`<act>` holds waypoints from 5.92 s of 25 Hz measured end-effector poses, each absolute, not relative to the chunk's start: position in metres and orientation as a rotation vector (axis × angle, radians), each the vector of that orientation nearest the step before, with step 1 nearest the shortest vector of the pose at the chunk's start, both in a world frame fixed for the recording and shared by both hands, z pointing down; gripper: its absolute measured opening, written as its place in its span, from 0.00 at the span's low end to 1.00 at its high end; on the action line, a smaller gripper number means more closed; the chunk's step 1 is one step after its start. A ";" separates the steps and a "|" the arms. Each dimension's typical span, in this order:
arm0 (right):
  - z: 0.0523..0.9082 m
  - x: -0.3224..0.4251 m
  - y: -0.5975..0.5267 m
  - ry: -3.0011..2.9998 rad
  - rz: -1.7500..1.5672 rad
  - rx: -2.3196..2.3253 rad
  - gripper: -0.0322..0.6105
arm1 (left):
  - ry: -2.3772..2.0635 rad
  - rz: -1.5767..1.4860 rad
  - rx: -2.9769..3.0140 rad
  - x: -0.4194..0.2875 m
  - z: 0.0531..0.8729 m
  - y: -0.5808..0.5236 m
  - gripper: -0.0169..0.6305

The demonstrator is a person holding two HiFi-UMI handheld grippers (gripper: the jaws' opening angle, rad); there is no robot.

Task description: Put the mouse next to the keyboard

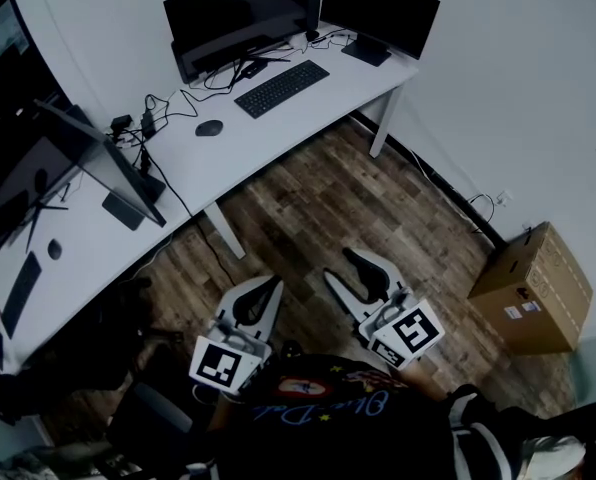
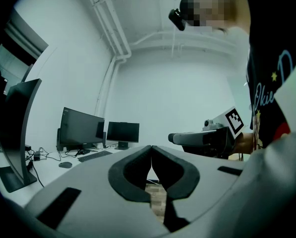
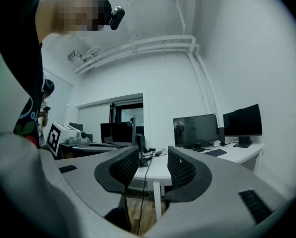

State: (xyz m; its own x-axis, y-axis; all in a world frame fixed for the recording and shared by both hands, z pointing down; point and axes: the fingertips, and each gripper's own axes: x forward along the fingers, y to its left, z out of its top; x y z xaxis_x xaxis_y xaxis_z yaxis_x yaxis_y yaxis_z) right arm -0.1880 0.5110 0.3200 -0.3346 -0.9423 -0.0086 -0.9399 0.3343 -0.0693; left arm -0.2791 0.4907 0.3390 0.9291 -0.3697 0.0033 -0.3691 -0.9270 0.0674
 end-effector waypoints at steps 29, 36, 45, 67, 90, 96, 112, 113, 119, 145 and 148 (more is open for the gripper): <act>0.337 -0.168 0.411 2.560 -0.134 -1.729 0.30 | -0.722 0.026 2.953 -0.278 0.361 0.394 0.03; 0.344 -0.142 0.354 2.636 -0.184 -1.565 0.30 | -0.876 0.082 2.911 -0.252 0.366 0.351 0.03; 0.342 -0.090 0.292 2.728 -0.156 -1.413 0.32 | -1.058 0.128 2.836 -0.206 0.367 0.301 0.03; 0.354 0.036 0.219 2.773 -0.201 -1.331 0.33 | -1.186 0.147 2.802 -0.088 0.373 0.232 0.03; 0.366 -0.029 0.022 2.950 -0.139 -1.186 0.34 | -1.398 0.043 2.713 -0.157 0.381 0.041 0.03; 0.373 -0.085 -0.024 3.039 -0.141 -1.039 0.35 | -1.528 0.001 2.629 -0.208 0.387 0.008 0.03; 0.430 -0.192 -0.099 3.210 -0.285 -0.827 0.40 | -1.713 0.003 2.514 -0.300 0.400 -0.046 0.03; 0.435 -0.195 -0.102 3.221 -0.296 -0.824 0.40 | -1.713 0.004 2.510 -0.303 0.400 -0.048 0.03; 0.462 -0.213 -0.119 3.284 -0.368 -0.811 0.41 | -1.732 0.000 2.460 -0.320 0.412 -0.057 0.03; 0.609 -0.263 -0.153 3.707 -0.544 -0.655 0.50 | -1.868 0.034 2.259 -0.367 0.448 -0.087 0.03; 0.620 -0.266 -0.154 3.750 -0.544 -0.655 0.50 | -1.867 0.040 2.252 -0.367 0.451 -0.090 0.03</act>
